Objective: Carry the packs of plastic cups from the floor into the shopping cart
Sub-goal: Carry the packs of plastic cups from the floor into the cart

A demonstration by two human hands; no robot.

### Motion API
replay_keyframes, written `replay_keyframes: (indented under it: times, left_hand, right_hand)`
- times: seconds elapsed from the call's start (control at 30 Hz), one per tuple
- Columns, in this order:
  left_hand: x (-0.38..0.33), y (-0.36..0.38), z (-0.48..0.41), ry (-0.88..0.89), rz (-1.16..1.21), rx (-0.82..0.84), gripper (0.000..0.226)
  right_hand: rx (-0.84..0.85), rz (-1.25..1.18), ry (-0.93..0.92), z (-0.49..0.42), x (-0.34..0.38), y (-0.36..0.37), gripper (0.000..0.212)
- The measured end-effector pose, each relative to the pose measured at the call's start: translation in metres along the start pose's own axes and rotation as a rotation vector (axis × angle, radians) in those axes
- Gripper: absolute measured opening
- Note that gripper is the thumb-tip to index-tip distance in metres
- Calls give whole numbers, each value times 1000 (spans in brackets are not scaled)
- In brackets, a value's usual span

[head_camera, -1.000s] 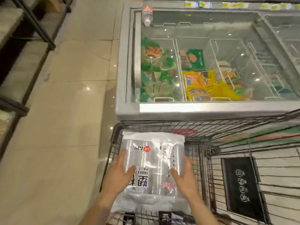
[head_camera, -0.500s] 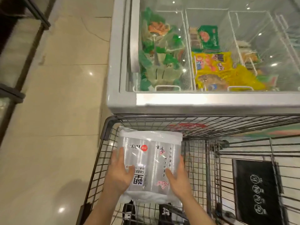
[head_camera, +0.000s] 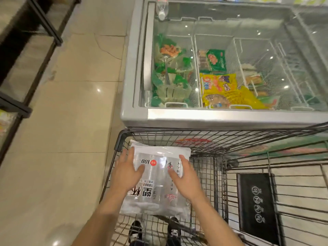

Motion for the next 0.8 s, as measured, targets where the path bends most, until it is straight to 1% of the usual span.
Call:
replay_keyframes:
  times: [0.13,0.2,0.3,0.4,0.47,0.57,0.6,0.7,0.8]
  left_hand:
    - [-21,-72,25,63,-26,-131,74]
    - [-24,-114,44,68,-71,-206,77]
    - [-16,-177,85,22,-111,-287,85]
    - [3,-241,138,-31,-171,-402,92]
    - [19,-282,184,-86,-236,-468,94]
    - [46,-334,262,-176,-304,-563,95]
    - [58,-347,289,-211,-319,-586,93]
    - [99,-377,370,-319,-350,-660,91]
    - [143,-393,456,-410,-363,-727,93]
  right_hand:
    - [-23,130,-199,22,66,-34,74]
    - [-34,239,-316,38,104,-48,75]
    - [-71,412,-504,72,168,-58,80]
    - [-119,537,-683,114,234,-51,87]
    - [-126,597,-814,149,276,-38,89]
    - [-67,632,-979,209,330,-5,77]
    - [-70,642,-1040,230,345,10,74]
    - [-89,675,-1218,298,386,62,73]
    - [-41,672,-1368,372,415,125,73]
Point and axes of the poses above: each hand's wrist, its own z-axis away from the middle knuckle, its own y-axis out of the palm, x = y × z, the point moved 1 cm from there along -z, towards the middle knuckle, and after that the axes turned 9 degrees about y, right-handed, at the moved point
